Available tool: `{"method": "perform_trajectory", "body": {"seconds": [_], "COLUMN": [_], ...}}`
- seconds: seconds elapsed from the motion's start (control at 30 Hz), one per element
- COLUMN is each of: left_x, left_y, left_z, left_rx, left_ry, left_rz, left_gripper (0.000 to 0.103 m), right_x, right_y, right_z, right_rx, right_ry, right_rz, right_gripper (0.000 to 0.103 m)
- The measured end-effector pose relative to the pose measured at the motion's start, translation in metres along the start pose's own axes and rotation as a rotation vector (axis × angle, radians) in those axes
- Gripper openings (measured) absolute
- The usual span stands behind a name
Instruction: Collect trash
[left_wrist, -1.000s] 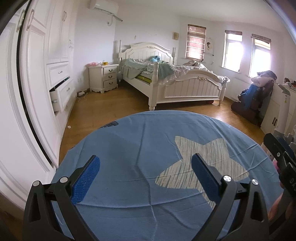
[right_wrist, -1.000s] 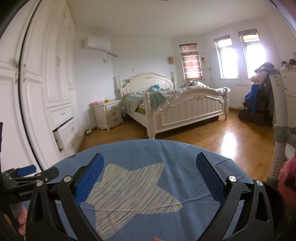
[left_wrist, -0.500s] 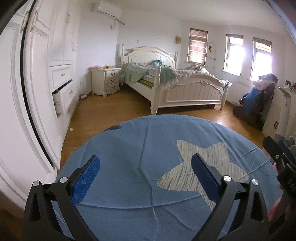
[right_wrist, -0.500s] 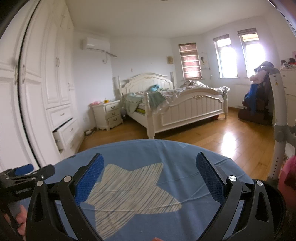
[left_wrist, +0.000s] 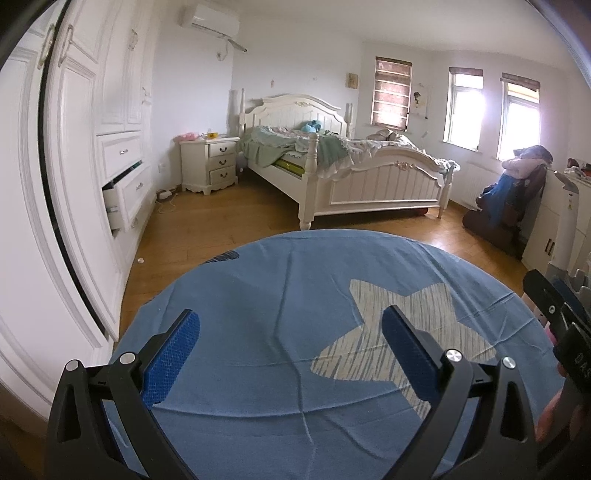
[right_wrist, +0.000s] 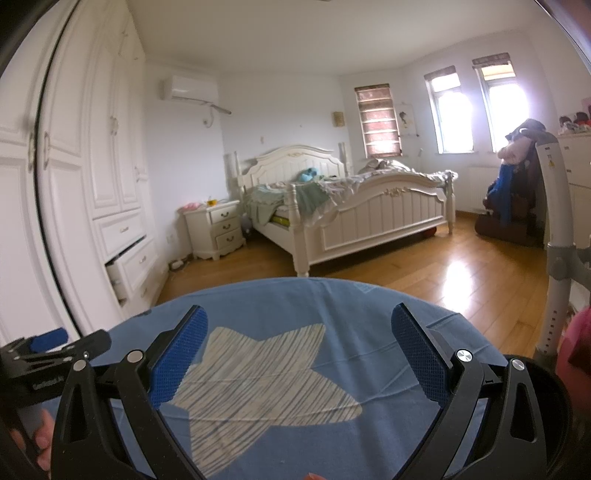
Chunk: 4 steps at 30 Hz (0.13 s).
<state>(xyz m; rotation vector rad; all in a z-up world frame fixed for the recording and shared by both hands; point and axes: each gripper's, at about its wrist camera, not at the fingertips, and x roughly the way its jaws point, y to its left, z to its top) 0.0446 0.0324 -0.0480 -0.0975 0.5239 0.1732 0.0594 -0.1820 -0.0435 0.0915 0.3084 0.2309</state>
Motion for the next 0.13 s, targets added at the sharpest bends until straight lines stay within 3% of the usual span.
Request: {"method": "perform_trajectory", "body": {"seconds": [0.13], "left_x": [0.0012], "left_y": [-0.001], "left_z": [-0.0001], "left_rx": [0.0], "left_ry": [0.009], "left_rz": [0.006], "left_gripper": [0.098], "right_x": [-0.0007], "right_y": [0.0005], "right_z": [-0.0013], "right_rx": [0.002], "right_ry": [-0.001], "right_rz": [-0.001], "right_gripper": [0.098]}}
